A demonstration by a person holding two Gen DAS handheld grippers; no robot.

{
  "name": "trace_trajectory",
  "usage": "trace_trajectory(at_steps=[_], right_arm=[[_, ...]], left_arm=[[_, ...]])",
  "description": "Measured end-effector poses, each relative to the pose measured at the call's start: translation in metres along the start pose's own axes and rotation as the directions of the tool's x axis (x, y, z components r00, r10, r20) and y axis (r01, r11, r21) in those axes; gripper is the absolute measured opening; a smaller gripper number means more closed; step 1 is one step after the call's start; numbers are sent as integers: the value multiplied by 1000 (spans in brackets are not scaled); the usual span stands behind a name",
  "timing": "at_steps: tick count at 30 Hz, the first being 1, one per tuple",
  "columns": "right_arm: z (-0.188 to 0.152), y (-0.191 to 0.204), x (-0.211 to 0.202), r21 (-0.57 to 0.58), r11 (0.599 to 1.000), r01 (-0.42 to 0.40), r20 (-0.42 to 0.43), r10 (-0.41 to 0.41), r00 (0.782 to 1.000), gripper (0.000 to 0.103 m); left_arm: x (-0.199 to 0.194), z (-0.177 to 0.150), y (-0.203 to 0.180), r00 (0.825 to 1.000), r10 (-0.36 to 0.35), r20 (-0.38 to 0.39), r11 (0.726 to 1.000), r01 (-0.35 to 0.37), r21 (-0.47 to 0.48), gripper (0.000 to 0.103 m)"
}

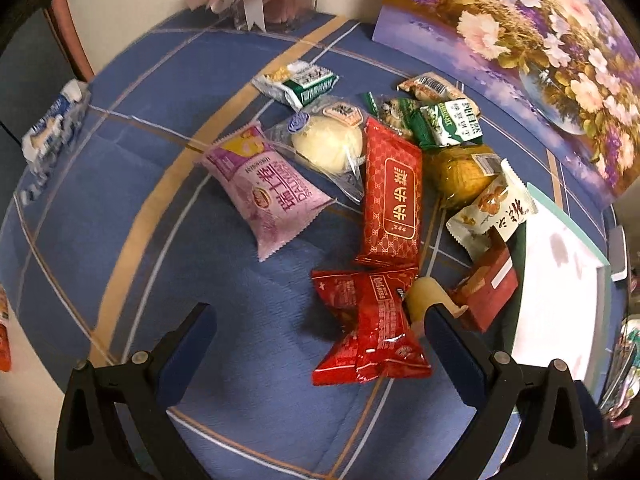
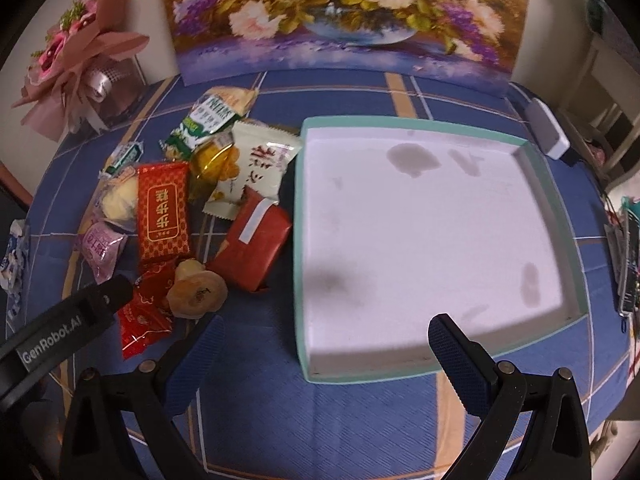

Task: Organize snacks
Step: 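Grasp the red Reese's bag with left tool while right tool grasps the yellow jelly cup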

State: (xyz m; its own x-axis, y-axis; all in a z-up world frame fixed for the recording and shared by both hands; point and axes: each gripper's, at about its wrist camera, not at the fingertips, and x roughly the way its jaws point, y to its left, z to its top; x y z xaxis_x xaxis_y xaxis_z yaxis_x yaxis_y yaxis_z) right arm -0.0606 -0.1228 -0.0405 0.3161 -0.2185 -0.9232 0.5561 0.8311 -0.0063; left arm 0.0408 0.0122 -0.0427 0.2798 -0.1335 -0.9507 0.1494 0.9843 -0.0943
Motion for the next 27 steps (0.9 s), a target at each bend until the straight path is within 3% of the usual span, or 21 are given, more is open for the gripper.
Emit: trace_trajectory(at_steps=[8,15,20,22,27], right_arm=[[6,18,14,-40,998,-44,-16,43,999,103],[7,28,15,-64,996,-65,-4,65,998,102],[6,35,18,-83,993,-81,-4,81,997,89],[6,35,18,-73,992,-99,-5,99,995,81],[9,35,21,-41,986,-161,-15,161,987,75]], left_arm=[[17,5,-5,999,-20,-37,1000,20,-1,87],[28,9,4,991,-106,-80,993,101,-63,72],[36,5,7,975,-189,-119,979,179,-93,50],[38,5,8,970,-208,-126,975,195,-105,49],[38,8,20,980,-169,-107,980,156,-122,46]])
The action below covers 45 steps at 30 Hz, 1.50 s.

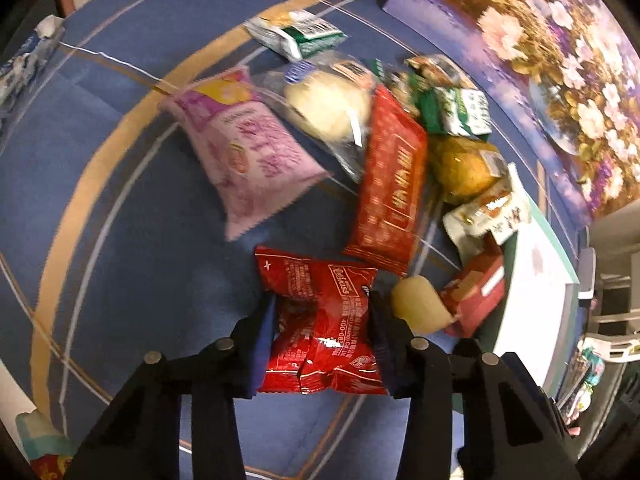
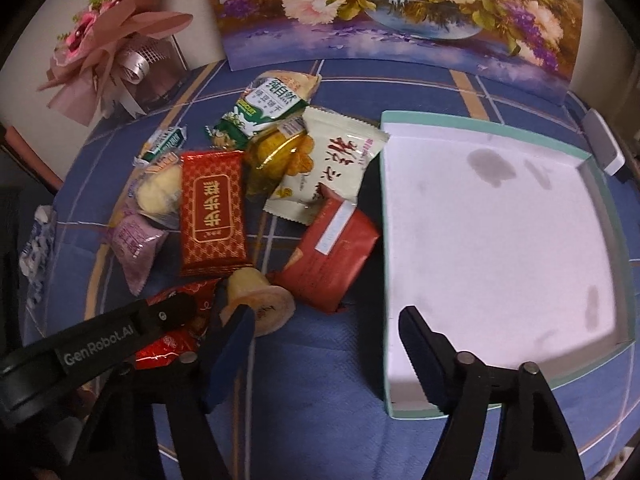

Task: Organize snacks
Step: 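Grasp the red Reese's bag with left tool while right tool grasps the yellow jelly cup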

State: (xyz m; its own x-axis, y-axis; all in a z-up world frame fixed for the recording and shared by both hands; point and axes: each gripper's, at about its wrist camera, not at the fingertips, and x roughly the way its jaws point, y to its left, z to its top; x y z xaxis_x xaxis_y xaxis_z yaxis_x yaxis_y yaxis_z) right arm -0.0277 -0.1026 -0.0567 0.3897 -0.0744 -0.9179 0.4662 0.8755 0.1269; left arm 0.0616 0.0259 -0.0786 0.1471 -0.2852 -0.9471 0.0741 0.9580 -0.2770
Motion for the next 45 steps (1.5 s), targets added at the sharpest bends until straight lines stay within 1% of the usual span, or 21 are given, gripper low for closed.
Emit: trace_trajectory(at_steps=[6,7,8,9,10,14,17,20,21,24,26,27,28,29,31,35,39,42,45], right_arm=[[3,9,8,11,998,-65,-25,65,998,74],[3,11,9,12,997,-73,-31,74,997,74],[3,13,11,11,997,-76,-34,76,996,73],[3,15,13,11,997,-79,-40,79,996,69],[3,16,16,16,997,-81,-48,82,995,66],[5,18,22,42,995,-93,-59,95,994,65],[7,19,25,61,993,-97,-58,101,993,65],[12,24,30,69,994,-85,-56,89,994,65],[13,26,32,65,995,-72,-57,76,996,63],[17,30,36,66,996,-56,-55,60,997,63],[18,32,37,61,997,-48,-57,51,997,63],[18,33,37,55,997,-44,-59,48,997,61],[18,35,37,48,998,-36,-68,39,997,57],[18,37,38,42,999,-34,-80,38,996,55],[18,42,40,39,997,-67,-85,70,994,52],[16,48,48,14,999,-35,-89,37,995,52],[12,44,61,34,999,-34,-120,38,992,51],[14,45,65,28,999,-26,-103,29,994,51],[15,48,67,11,1000,-13,-93,14,996,51]], left_arm=[[4,6,17,999,-46,-16,997,45,-60,46],[3,7,21,999,-44,-16,997,43,-64,46],[3,8,24,1000,-23,-12,998,22,-66,46],[3,9,27,1000,8,-1,998,-8,-64,46],[1,9,29,1000,19,6,998,-18,-66,46],[3,13,42,1000,-13,0,996,13,-94,46],[-2,17,51,1000,-14,-1,995,14,-97,46],[-2,15,52,1000,-8,-10,995,7,-95,48],[-3,14,57,1000,-11,-12,995,9,-97,48],[-4,14,66,1000,-24,-16,994,22,-109,48],[0,14,65,999,-30,-19,993,27,-112,49],[1,15,68,999,-38,-25,992,35,-121,49],[1,15,71,999,-44,-30,991,40,-127,49],[2,15,73,998,-47,-32,990,43,-132,49],[3,16,77,998,-50,-33,989,45,-140,49],[0,14,85,998,-51,-34,988,46,-146,50],[1,14,87,998,-50,-34,989,45,-144,50],[1,12,87,998,-46,-39,989,40,-139,50],[11,13,78,999,-30,-40,992,25,-121,51]])
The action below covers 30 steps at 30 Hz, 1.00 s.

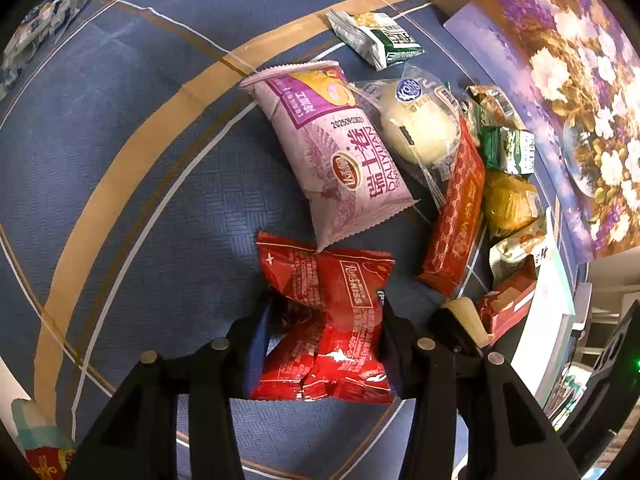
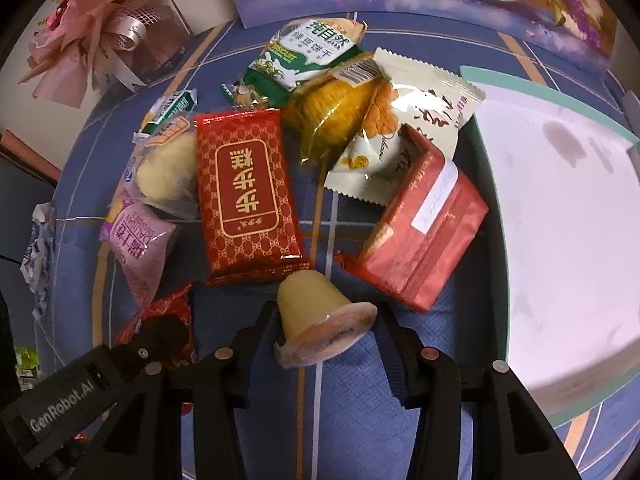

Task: Organize snacks
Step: 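Carry the red bag with left tool while right tool carries the jelly cup over the tray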

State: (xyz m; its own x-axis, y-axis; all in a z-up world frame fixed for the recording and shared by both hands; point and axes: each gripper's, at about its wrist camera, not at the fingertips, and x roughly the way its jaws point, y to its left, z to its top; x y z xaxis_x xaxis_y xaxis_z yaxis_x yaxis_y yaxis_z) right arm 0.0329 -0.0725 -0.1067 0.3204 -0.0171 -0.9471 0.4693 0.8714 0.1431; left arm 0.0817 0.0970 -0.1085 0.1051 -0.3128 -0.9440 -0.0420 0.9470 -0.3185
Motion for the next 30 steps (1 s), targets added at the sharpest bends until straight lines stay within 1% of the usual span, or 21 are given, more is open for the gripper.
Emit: trace_trajectory(at_steps=[5,8,10,15,20,26,30], right_arm=[[-2,0,-1,-2,1000,-1,1,1,1000,51],[-1,1,-1,3,1000,-7,0,7,1000,49],[-7,-4,-7,5,1000,-12,1,12,1000,49],[-7,-9,-15,18,1000,-17,2,17,1000,49],[-5,-12,-32,22,999,-31,31,31,999,49],[-4,-18,-61,39,998,-51,85,48,995,49],[-5,-26,-78,56,997,-60,114,53,992,49]], left_arm=[[1,-1,-4,1000,7,4,1000,-7,0,51],[1,-4,-10,1000,13,8,1000,-13,7,51],[2,-5,-13,1000,14,8,1000,-14,13,51],[-4,-7,-11,1000,10,2,1000,-10,11,46],[-13,-9,-13,1000,-6,7,1000,6,14,42],[-31,-12,-19,998,-36,48,999,35,29,41],[-51,-12,-20,994,-53,91,998,50,45,40]])
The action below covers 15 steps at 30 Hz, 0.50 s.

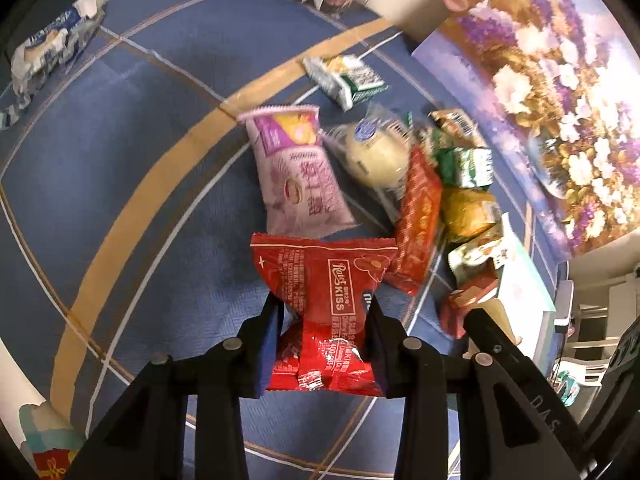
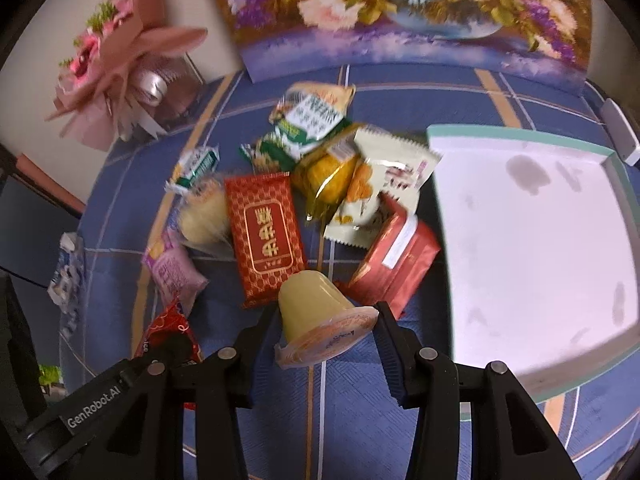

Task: Organize snacks
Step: 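Carry the red bag with left tool while right tool carries the jelly cup over the tray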

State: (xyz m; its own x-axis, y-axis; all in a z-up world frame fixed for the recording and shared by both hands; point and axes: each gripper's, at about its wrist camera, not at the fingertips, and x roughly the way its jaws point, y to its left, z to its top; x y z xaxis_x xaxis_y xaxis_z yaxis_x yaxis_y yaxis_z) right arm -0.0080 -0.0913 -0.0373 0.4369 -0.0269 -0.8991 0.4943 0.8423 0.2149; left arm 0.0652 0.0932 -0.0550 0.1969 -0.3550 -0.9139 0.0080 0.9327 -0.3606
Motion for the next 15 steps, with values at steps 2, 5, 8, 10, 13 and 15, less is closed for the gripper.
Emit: trace_trajectory(at_steps=[2,5,8,10,13,15], right_arm=[[1,-3,-7,8,1000,9,6,-9,1000,49],[2,-10,-11,27,999,24,4,-24,1000,49],[4,-24,-13,67,997,48,-13,-48,999,49],[6,-33,-12,98,993,68,-19,-67,998,49],[11,-63,-20,167,979,117,-17,-116,993,49],[13,-81,-25,208,966,154,-14,-155,988,49]], left_arm=[[-6,-1,-1,1000,-4,16,1000,4,6,40],[-14,-2,-3,999,-5,35,1000,4,18,40],[-15,-3,-13,999,-5,37,999,4,35,40],[-15,-4,-22,1000,-17,24,999,16,48,40],[-16,-7,-44,1000,-19,20,996,17,91,40],[-16,-10,-63,1000,-19,23,990,16,138,40]])
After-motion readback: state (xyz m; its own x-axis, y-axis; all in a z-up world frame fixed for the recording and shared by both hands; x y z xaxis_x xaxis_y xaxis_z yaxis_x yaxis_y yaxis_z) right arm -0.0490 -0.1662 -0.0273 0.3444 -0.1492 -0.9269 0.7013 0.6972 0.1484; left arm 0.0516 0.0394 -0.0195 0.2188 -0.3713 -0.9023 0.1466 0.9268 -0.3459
